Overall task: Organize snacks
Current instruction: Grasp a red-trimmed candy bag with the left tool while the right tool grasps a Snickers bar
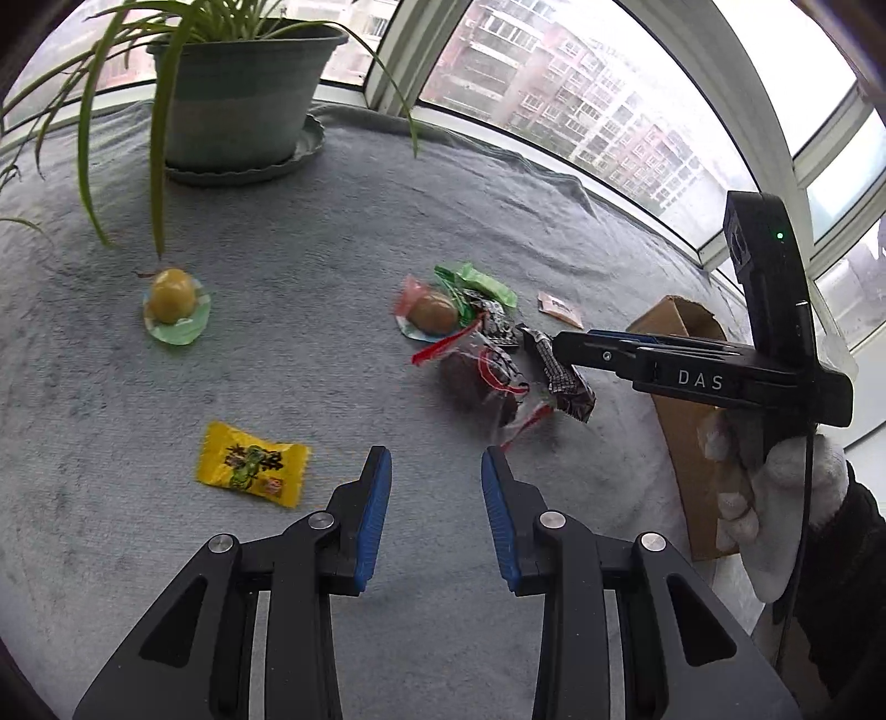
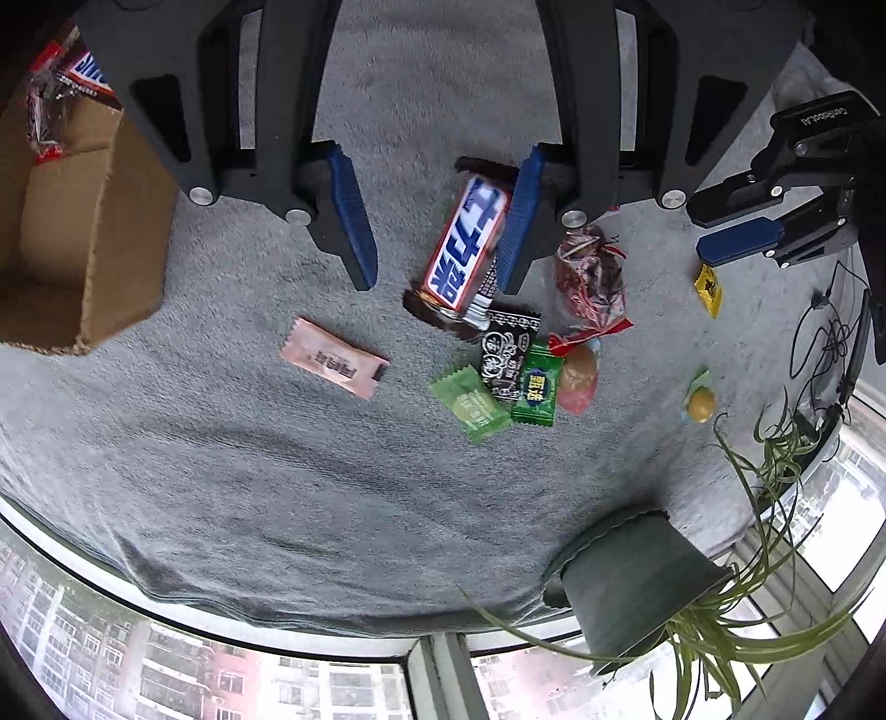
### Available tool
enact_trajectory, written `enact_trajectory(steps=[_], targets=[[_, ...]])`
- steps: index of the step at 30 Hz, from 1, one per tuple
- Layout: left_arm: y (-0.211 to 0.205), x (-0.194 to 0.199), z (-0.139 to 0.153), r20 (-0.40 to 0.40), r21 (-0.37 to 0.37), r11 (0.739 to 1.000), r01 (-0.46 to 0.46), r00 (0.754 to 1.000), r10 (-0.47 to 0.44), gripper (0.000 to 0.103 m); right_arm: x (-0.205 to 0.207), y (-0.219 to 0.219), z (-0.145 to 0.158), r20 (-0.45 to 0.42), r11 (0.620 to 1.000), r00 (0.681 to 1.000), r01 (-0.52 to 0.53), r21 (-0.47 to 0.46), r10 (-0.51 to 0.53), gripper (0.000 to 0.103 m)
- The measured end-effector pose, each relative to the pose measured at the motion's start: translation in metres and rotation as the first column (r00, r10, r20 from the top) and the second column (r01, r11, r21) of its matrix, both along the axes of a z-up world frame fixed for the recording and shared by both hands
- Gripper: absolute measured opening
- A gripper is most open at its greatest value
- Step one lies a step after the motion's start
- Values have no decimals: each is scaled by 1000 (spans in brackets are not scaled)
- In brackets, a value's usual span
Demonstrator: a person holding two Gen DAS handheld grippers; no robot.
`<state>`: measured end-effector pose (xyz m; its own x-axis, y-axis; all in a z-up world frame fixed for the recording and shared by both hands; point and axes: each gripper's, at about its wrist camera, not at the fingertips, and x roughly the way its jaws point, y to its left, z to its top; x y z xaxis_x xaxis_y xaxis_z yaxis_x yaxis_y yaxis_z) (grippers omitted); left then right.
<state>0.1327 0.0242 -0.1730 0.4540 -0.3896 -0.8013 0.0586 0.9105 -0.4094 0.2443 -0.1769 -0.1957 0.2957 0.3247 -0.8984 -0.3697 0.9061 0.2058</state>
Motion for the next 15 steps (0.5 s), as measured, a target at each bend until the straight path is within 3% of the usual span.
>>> enact_trajectory(steps=[6, 8, 9, 15], targets=[[-20, 16, 1, 8, 14, 1000, 16, 1000, -16, 32, -15, -18, 11, 9, 996, 999, 47, 76, -48, 48], [-23, 21, 2, 10, 11, 1000, 3, 1000, -3, 38, -16, -16, 10, 9, 996, 999, 42, 79, -43, 48], [-24, 24, 2, 10, 10, 1000, -2, 1000, 2, 46, -17, -15, 9, 7, 996, 999, 44, 77, -45, 48], [-34, 34, 4, 3, 27, 1000, -14, 1000, 14, 49, -14, -17, -9, -42, 992, 996, 77, 100, -73, 48]])
